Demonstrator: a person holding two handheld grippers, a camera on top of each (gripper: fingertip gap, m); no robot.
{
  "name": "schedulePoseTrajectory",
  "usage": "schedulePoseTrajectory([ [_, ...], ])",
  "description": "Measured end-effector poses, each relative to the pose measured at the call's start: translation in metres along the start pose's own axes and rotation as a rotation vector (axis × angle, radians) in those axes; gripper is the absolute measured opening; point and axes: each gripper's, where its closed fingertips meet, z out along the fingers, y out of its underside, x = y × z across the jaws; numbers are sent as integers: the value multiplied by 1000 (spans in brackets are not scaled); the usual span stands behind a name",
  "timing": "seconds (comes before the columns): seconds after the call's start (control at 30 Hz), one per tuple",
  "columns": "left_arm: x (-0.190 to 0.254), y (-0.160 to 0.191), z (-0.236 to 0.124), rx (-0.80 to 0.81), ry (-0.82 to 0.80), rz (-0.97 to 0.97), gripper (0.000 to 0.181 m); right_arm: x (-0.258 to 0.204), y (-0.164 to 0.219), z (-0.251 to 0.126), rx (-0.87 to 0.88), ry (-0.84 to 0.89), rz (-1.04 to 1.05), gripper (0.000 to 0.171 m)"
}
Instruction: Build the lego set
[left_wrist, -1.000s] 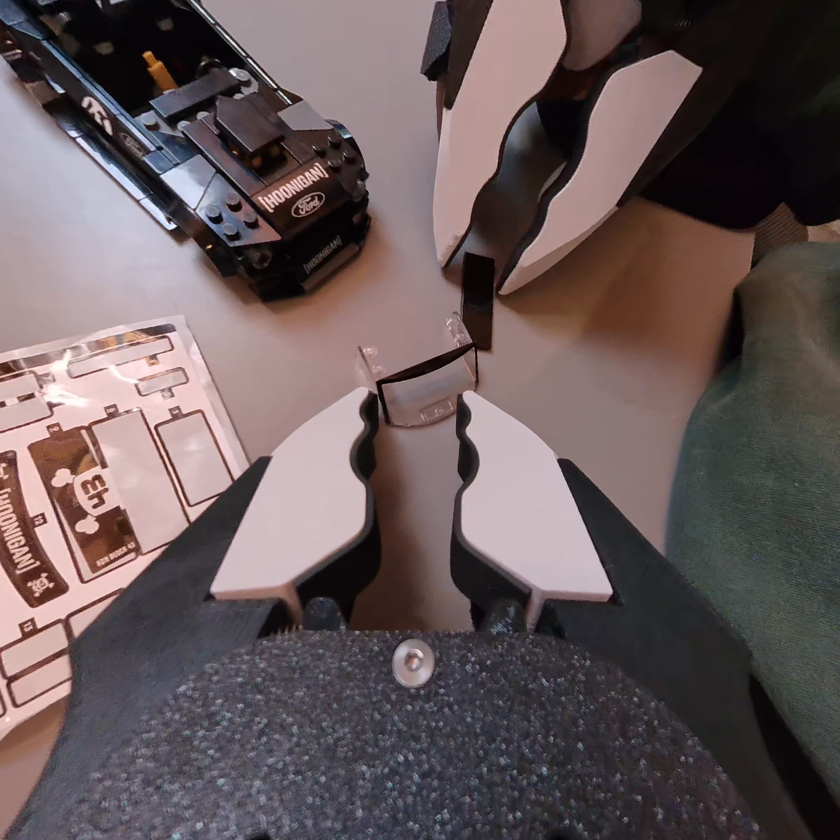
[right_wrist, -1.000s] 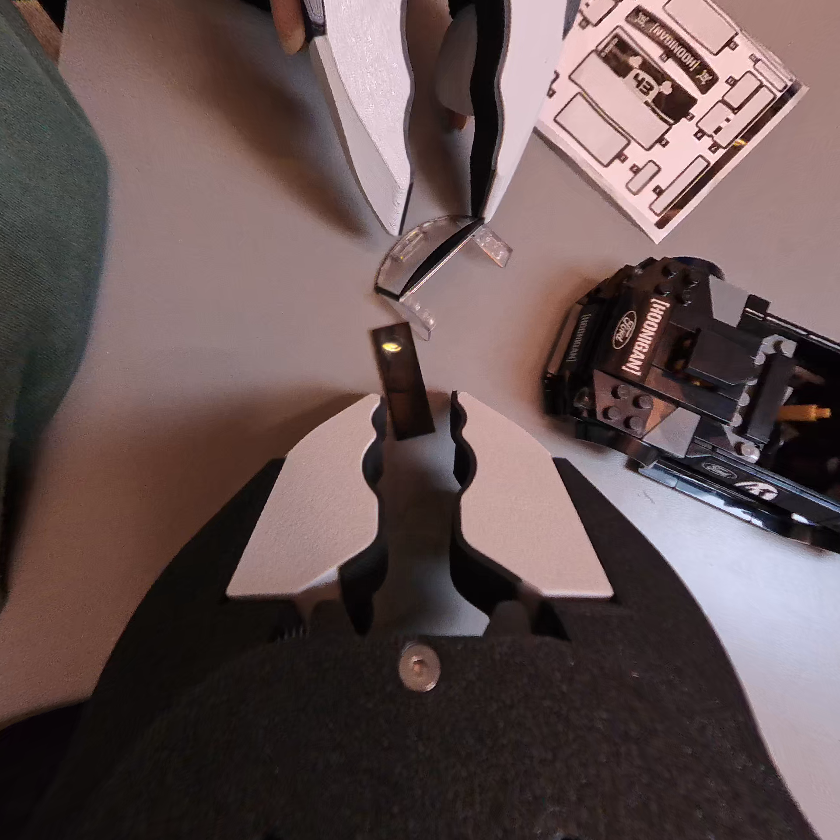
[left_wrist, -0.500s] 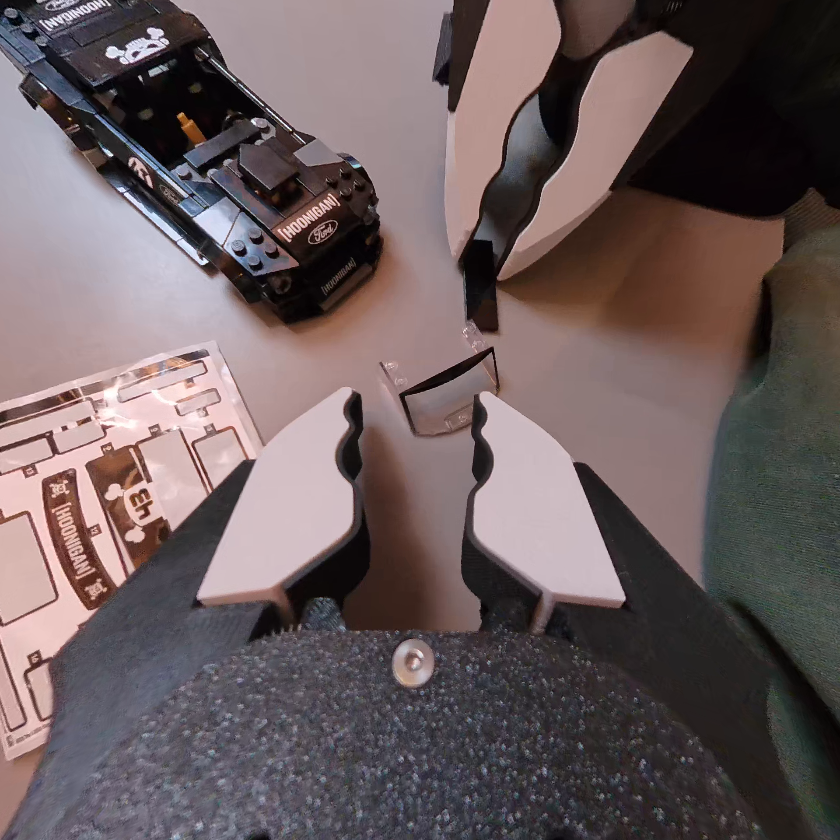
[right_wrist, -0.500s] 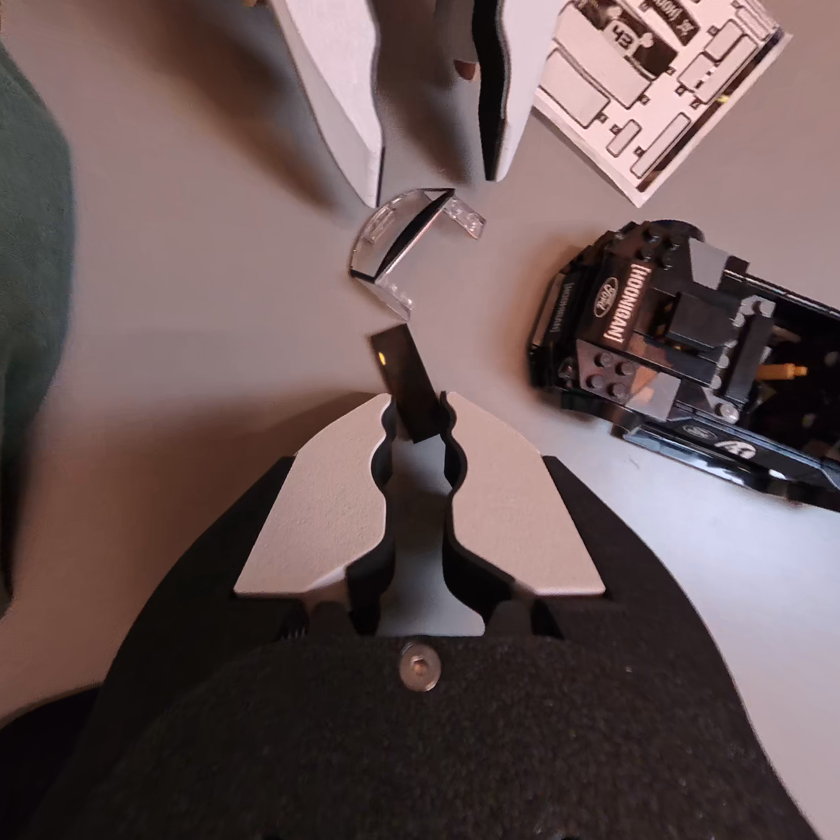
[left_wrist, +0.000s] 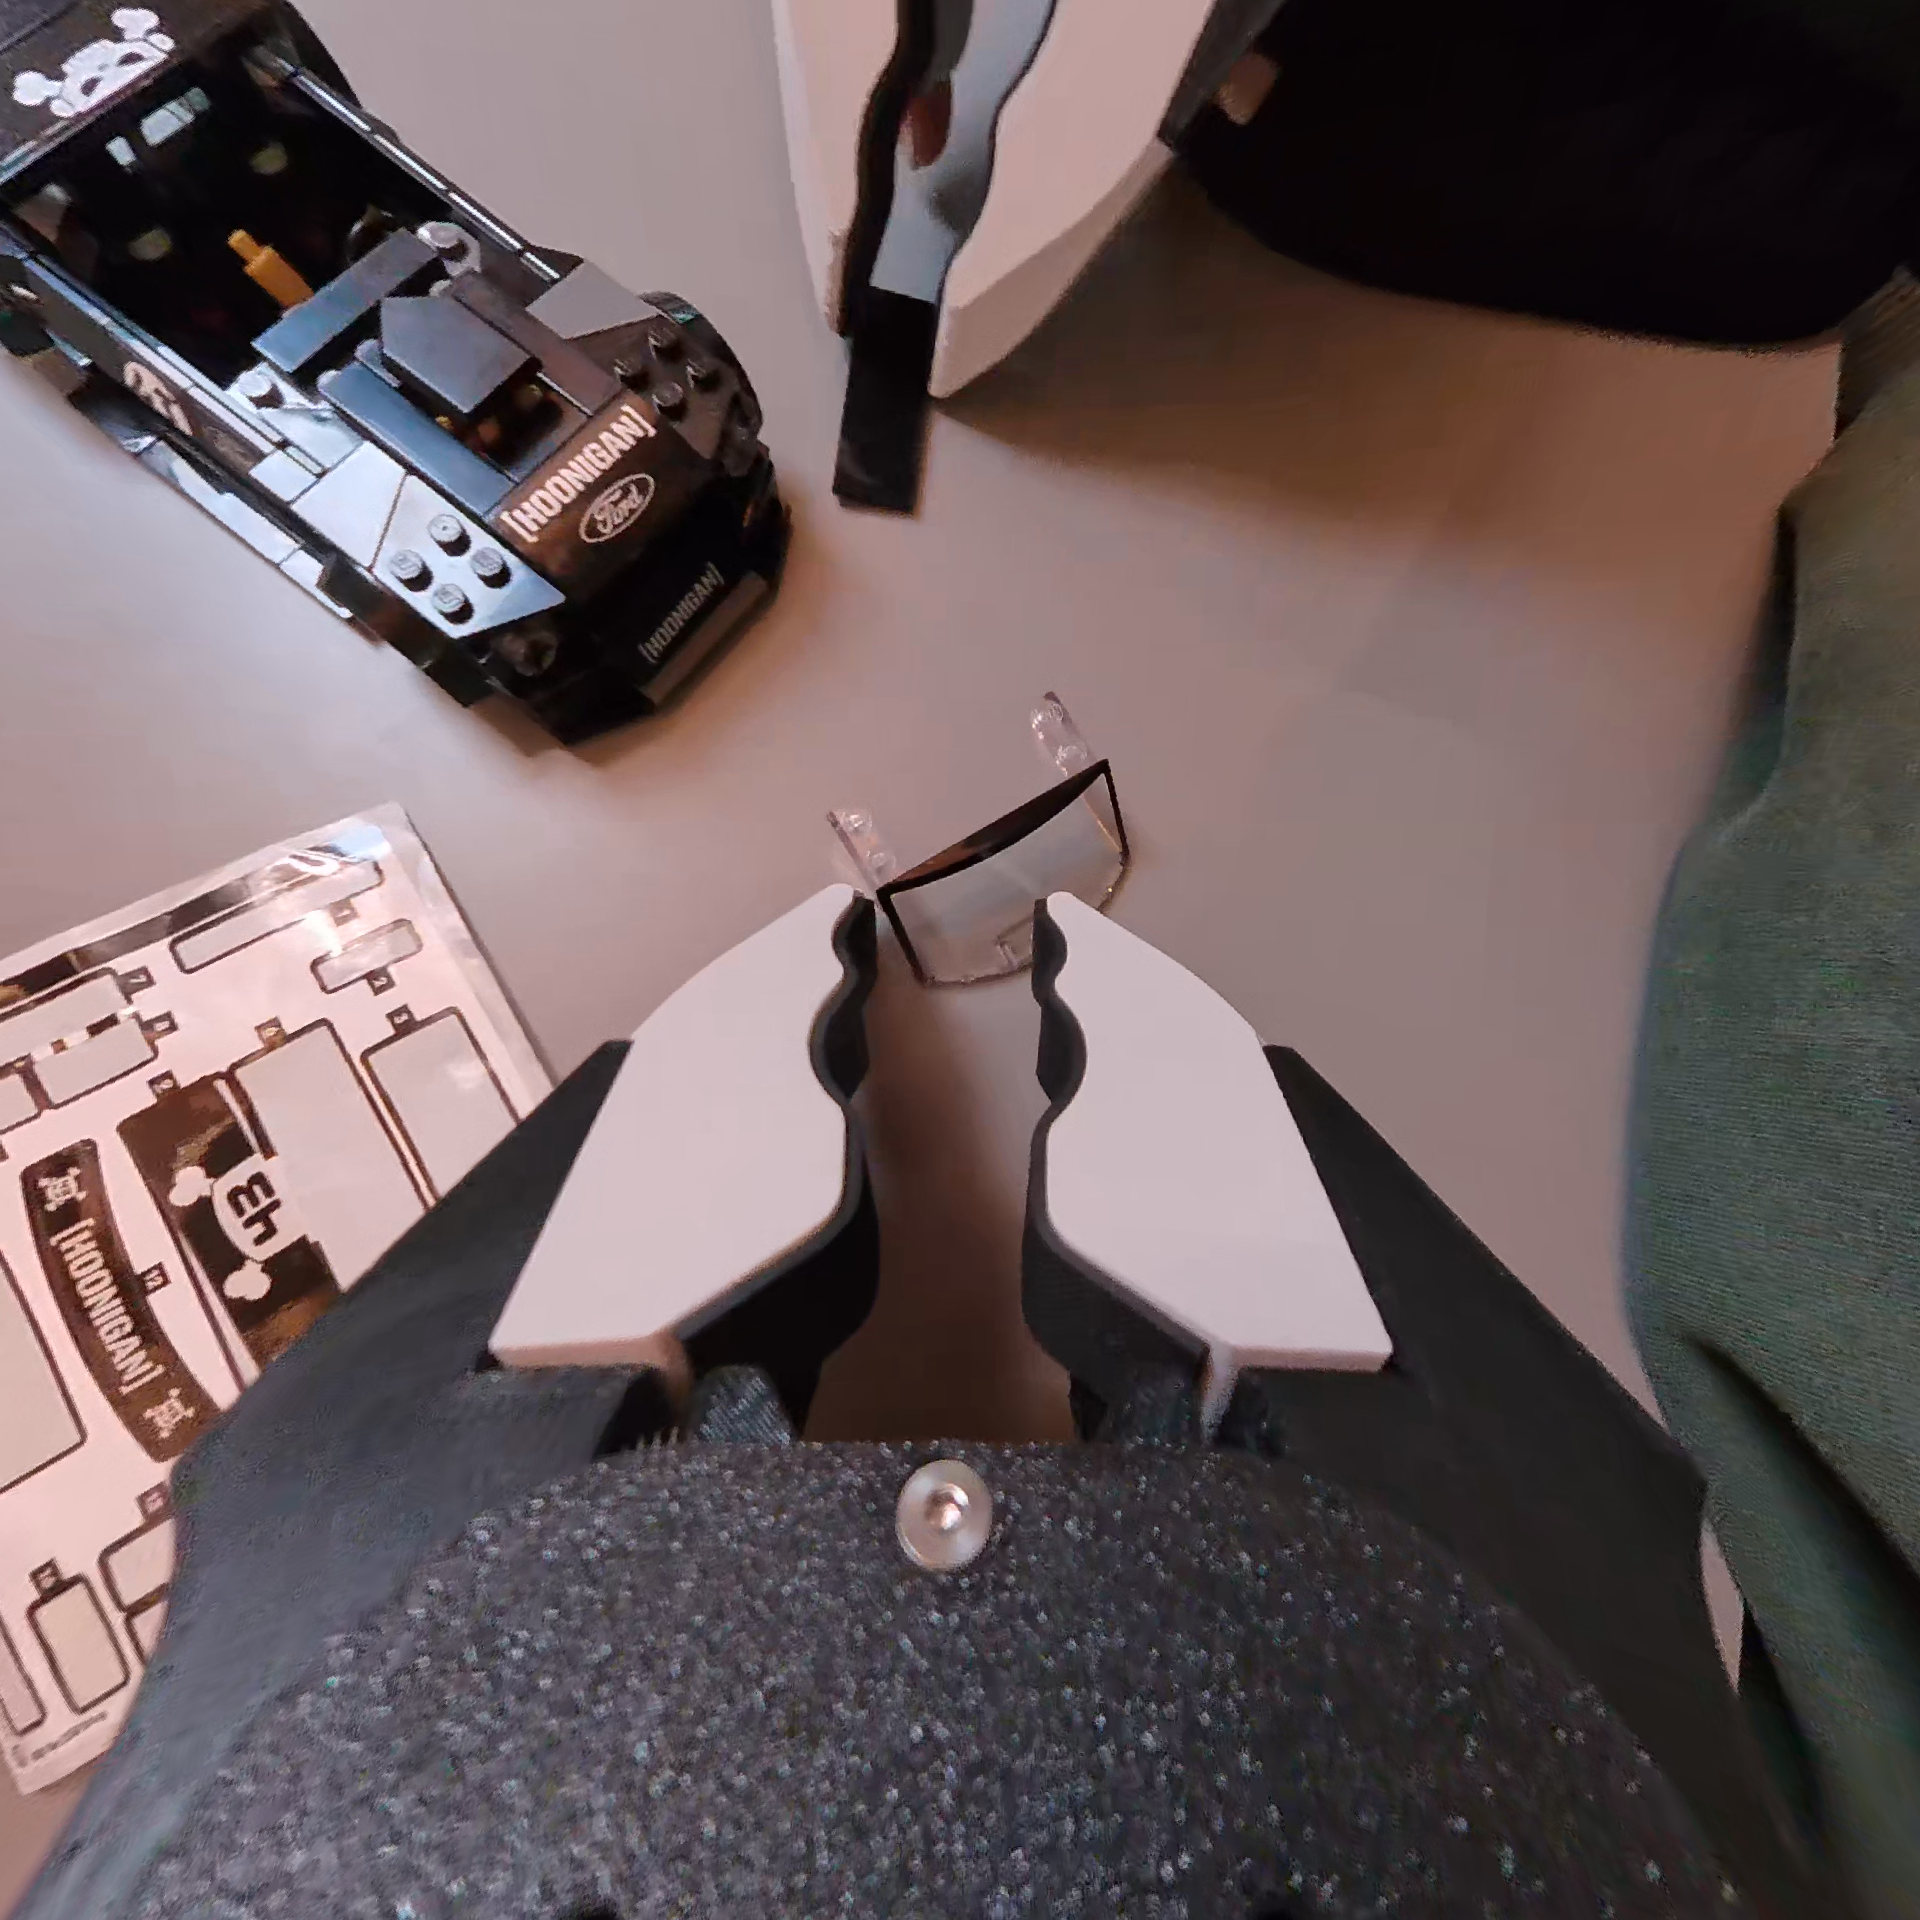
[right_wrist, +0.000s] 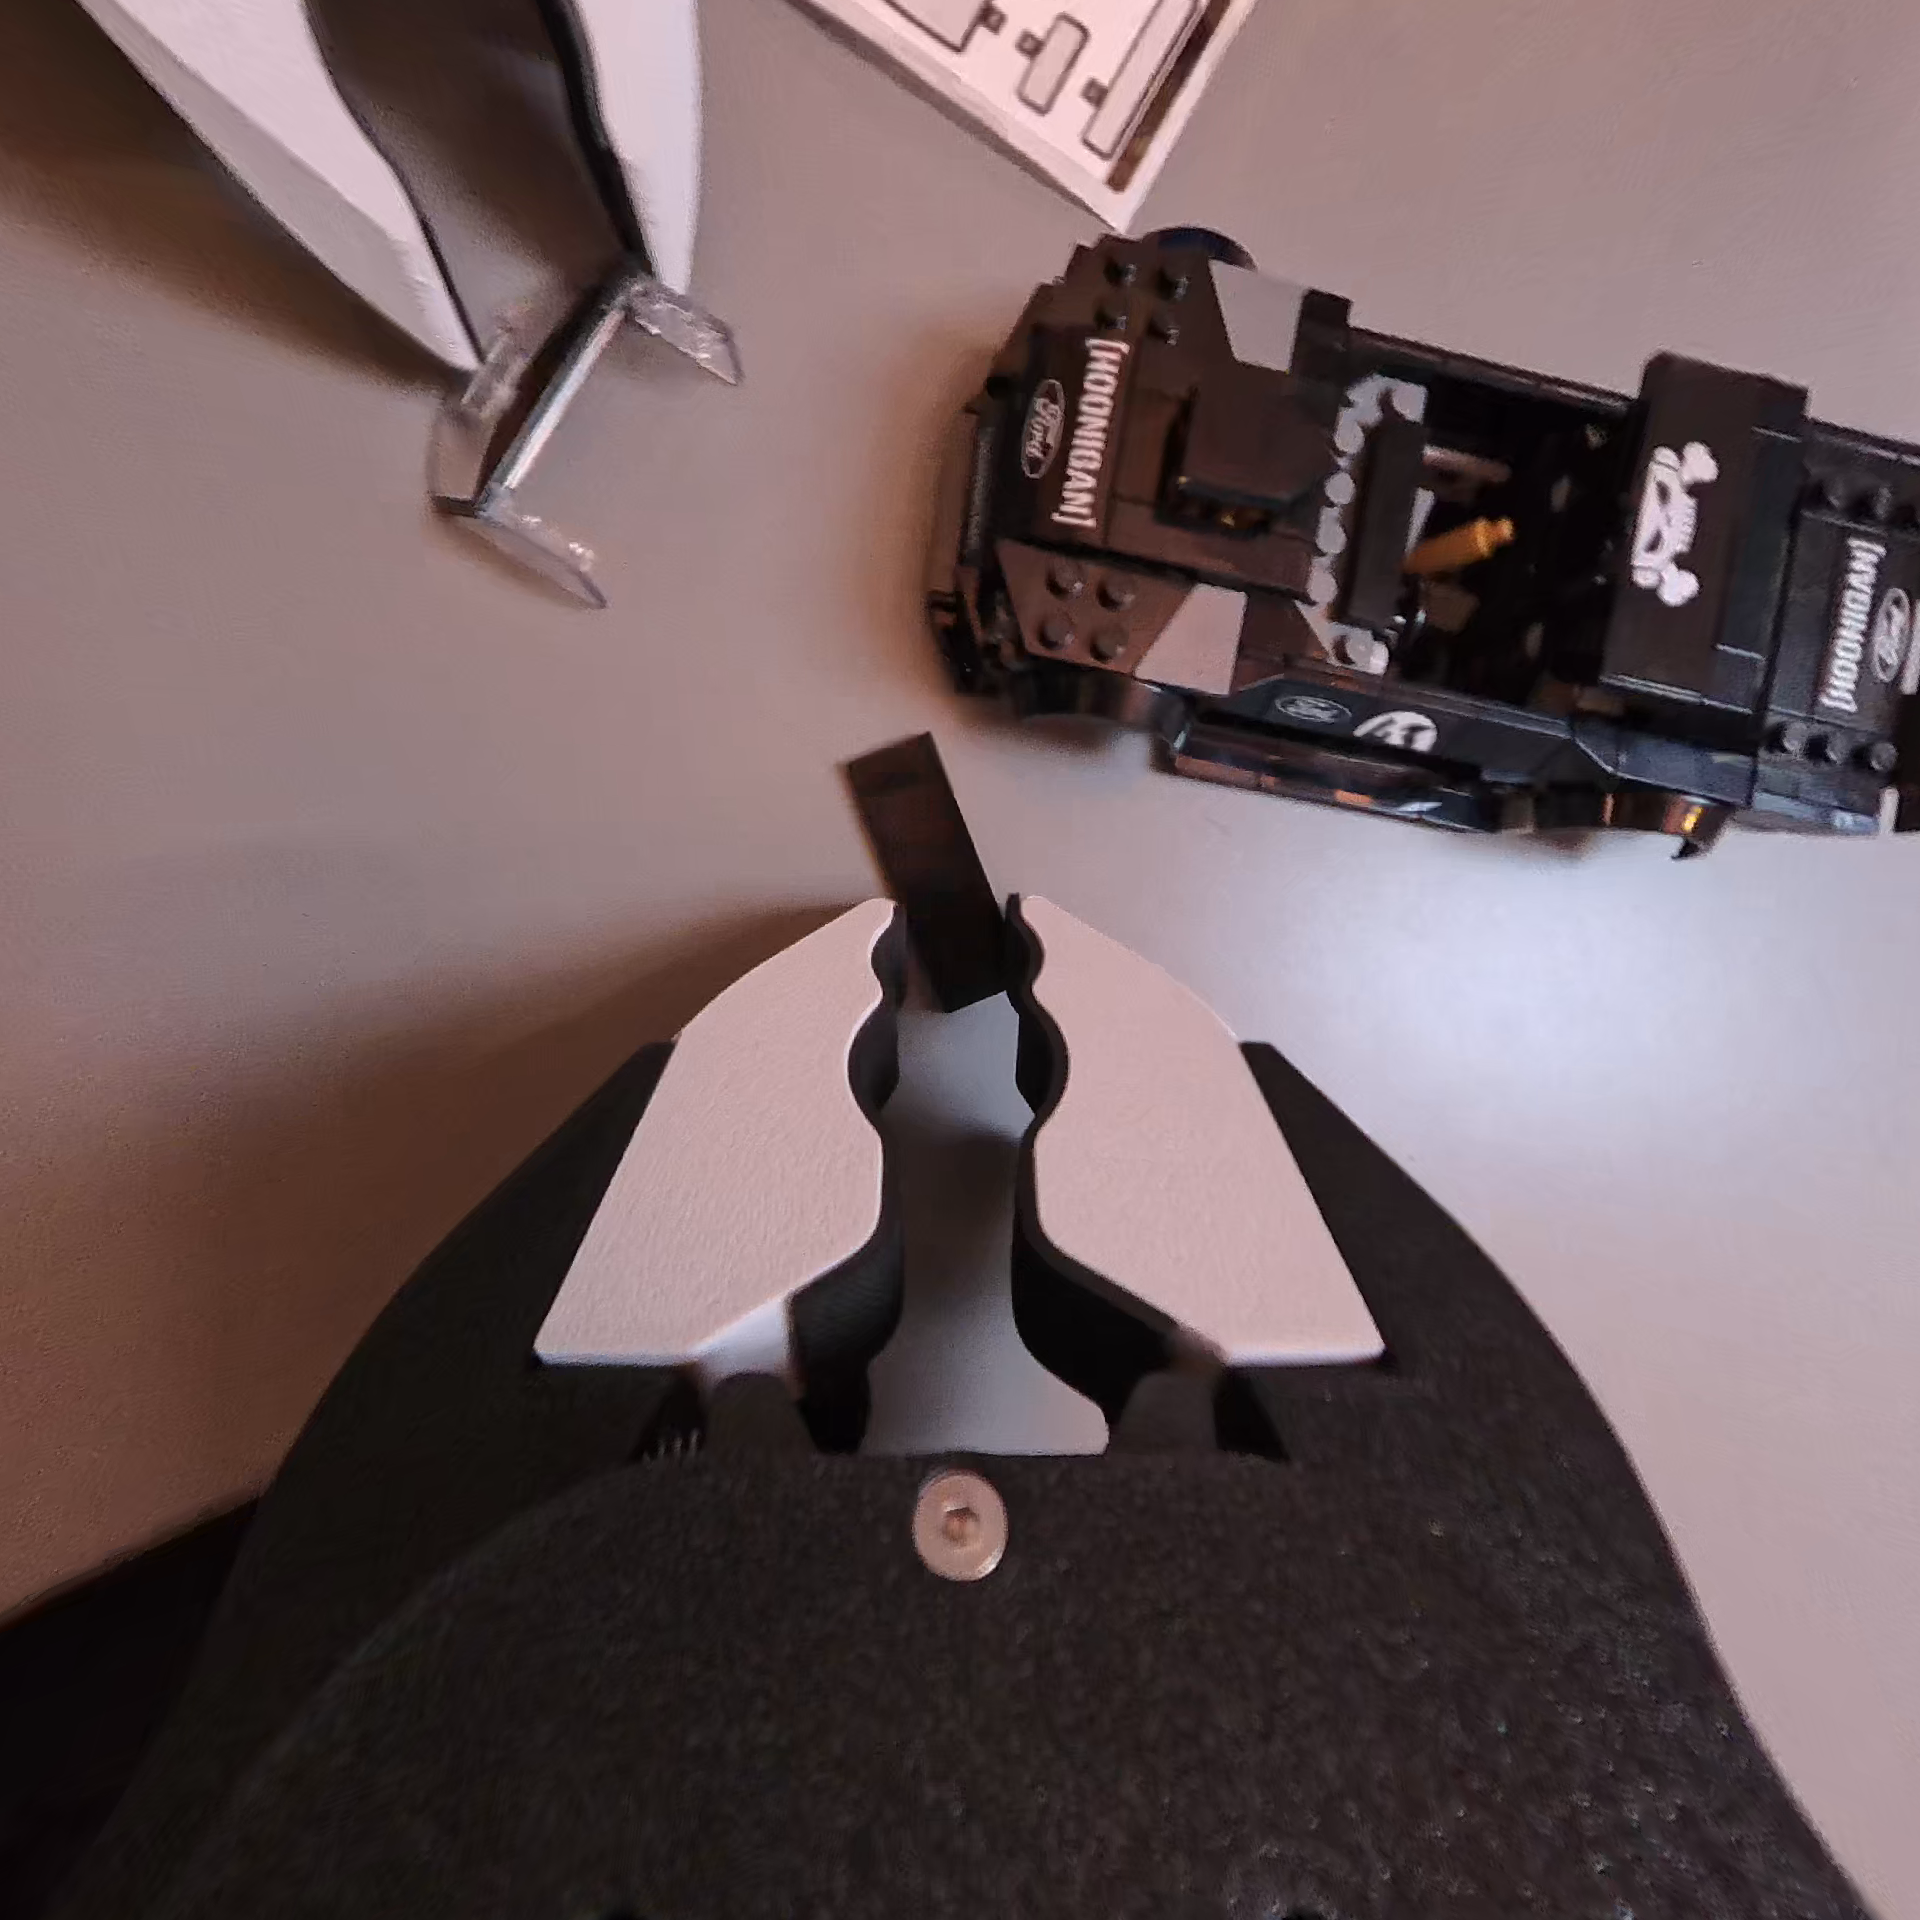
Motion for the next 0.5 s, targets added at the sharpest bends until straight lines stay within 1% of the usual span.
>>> schedulePoseTrajectory([
  [0.07,0,0,0,2,7,-5,28,7,5,-3,-10,30,20,18],
  [0.17,0,-1,-1,8,10,-17,26,12,-3,-12,34,67,34,28],
  [0.23,-1,-1,-1,8,9,-23,26,-1,-26,-20,124,24,21,28],
  [0.3,-1,-1,-1,7,8,-28,25,-30,-55,-22,213,-71,-14,28],
  [0.33,-2,-1,-1,7,6,-31,25,-44,-67,-19,234,-107,-20,27],
  [0.4,-2,0,-1,5,5,-37,25,-62,-83,-3,219,-133,22,27],
  [0.5,-2,0,-2,1,0,-40,25,-78,-89,19,164,-180,123,27],
])
